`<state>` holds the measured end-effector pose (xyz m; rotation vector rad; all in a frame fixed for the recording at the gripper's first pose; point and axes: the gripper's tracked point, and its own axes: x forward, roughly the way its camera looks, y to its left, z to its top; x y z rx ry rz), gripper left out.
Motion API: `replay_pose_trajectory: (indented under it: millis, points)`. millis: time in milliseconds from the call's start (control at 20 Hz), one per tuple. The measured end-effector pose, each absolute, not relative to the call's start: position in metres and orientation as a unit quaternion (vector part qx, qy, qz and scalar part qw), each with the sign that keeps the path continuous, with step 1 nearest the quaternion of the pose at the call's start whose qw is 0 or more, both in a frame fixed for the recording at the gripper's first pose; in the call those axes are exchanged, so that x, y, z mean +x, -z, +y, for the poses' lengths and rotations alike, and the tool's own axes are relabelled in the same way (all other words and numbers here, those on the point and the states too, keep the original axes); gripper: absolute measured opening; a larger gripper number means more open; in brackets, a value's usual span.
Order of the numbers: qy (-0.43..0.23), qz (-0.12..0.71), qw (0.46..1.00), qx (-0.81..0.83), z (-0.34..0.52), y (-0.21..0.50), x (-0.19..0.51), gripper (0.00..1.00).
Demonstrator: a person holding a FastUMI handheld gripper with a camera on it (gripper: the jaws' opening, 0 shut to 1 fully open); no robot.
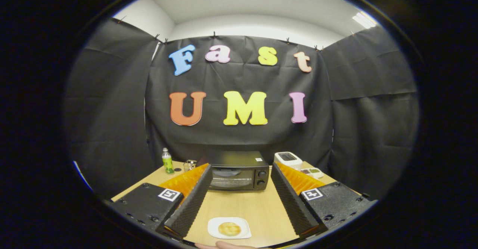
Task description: Open the toaster oven, put the food inside, and close the toaster oven door.
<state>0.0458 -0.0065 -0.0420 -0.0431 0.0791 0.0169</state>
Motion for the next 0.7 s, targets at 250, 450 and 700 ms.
replay_pose_trajectory:
  millis: [250, 450, 700]
  points:
    - [-0.021, 0.055, 0.996, -0.064, 0.000, 0.074, 0.095, 1.00]
    - [-0.006, 0.062, 0.996, -0.062, -0.005, 0.077, 0.137, 1.00]
    - [-0.015, 0.073, 0.996, -0.055, 0.009, 0.085, 0.181, 1.00]
